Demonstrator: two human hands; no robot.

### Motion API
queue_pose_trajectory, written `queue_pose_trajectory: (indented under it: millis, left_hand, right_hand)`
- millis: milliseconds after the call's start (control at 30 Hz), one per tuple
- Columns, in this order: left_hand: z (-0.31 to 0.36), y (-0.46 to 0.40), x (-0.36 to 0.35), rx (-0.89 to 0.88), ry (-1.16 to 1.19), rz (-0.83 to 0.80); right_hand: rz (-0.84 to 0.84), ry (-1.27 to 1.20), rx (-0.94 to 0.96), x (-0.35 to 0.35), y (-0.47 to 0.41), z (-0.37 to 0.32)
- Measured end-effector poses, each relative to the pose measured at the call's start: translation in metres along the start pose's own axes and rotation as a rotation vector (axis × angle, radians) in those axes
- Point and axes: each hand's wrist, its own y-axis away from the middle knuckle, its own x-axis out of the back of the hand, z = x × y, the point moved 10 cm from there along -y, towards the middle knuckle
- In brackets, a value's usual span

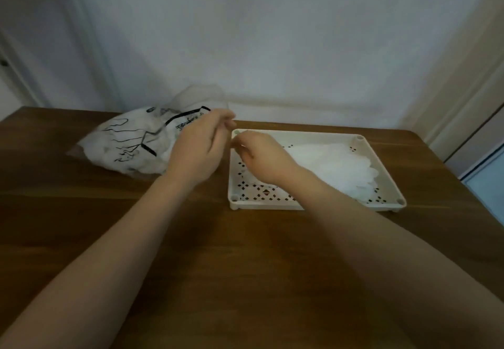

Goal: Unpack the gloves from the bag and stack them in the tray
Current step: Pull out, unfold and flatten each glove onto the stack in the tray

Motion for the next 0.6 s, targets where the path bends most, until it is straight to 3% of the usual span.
queue_pose_trajectory:
  millis: [167, 267, 333, 500, 600]
  left_hand:
    - [-0.029, 0.012, 0.022, 0.059, 0.051, 0.046]
    - [-0.044, 0.018, 0.023, 0.149, 0.025, 0.045]
    - [-0.057, 0.022, 0.022, 0.235, -0.008, 0.027]
    - [-0.077, 0.035, -0.017, 0.326, -0.005, -0.319]
    - [-0.08, 0.033, -0.021, 0.314, -0.068, -0.293]
  right_hand:
    - [-0.181, 0.045, -0.113, -0.078, -0.034, -0.016]
    - [-0.063, 0.177, -0.279, -0.081, -0.044, 0.0]
    - [0.018, 0.169, -0.265, -0.072, -0.041, -0.003]
    - [0.095, -0.424, -0.281, -0.039, -0.021, 0.001]
    - [0.145, -0.718, -0.344, -0.018, -0.014, 0.009]
